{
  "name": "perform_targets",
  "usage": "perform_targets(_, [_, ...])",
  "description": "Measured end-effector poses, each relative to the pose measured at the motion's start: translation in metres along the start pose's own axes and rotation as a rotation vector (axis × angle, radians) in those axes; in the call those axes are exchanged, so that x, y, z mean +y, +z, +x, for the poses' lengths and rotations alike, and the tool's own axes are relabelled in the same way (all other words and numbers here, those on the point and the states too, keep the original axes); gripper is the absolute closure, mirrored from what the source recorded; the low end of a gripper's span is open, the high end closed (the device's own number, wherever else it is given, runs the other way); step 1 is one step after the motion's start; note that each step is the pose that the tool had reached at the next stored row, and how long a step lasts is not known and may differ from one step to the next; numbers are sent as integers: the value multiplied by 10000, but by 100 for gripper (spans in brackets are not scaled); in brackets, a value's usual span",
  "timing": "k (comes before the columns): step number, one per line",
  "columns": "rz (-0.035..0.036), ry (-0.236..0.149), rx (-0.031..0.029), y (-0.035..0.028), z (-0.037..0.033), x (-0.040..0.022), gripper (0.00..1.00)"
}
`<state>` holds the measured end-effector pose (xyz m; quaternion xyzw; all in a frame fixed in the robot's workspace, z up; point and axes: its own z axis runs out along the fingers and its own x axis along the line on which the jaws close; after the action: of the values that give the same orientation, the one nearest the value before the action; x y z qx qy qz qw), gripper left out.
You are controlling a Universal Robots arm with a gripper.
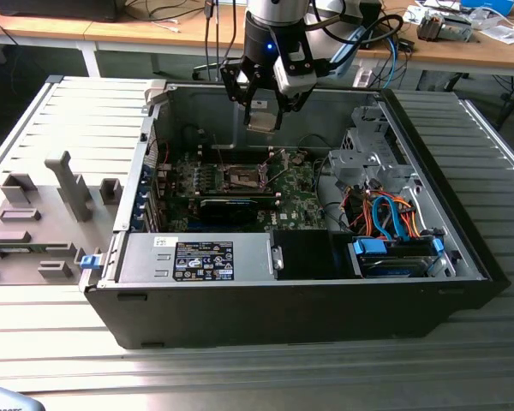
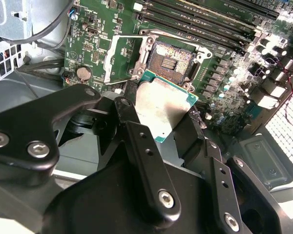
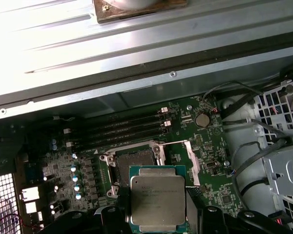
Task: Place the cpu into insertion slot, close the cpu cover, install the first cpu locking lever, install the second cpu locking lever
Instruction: 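Place the cpu into insertion slot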
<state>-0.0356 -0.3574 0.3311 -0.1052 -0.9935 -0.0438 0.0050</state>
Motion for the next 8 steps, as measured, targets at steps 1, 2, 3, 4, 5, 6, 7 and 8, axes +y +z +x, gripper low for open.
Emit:
perform_targets(1, [0,6,-1,0,0,0,46])
perform_targets(2, [0,21,-2,0,0,0,46])
perform_targets(3, [0,29,-2,0,0,0,46])
perform_targets(4, [-1,36,-3,0,0,0,46])
perform_targets(5, [-1,47,-4,0,0,0,46])
perform_targets(6, [-2,54,-5,0,0,0,46])
perform_targets(7, [-1,61,-5,0,0,0,46])
perform_targets(8, [-2,69,-6,0,0,0,46])
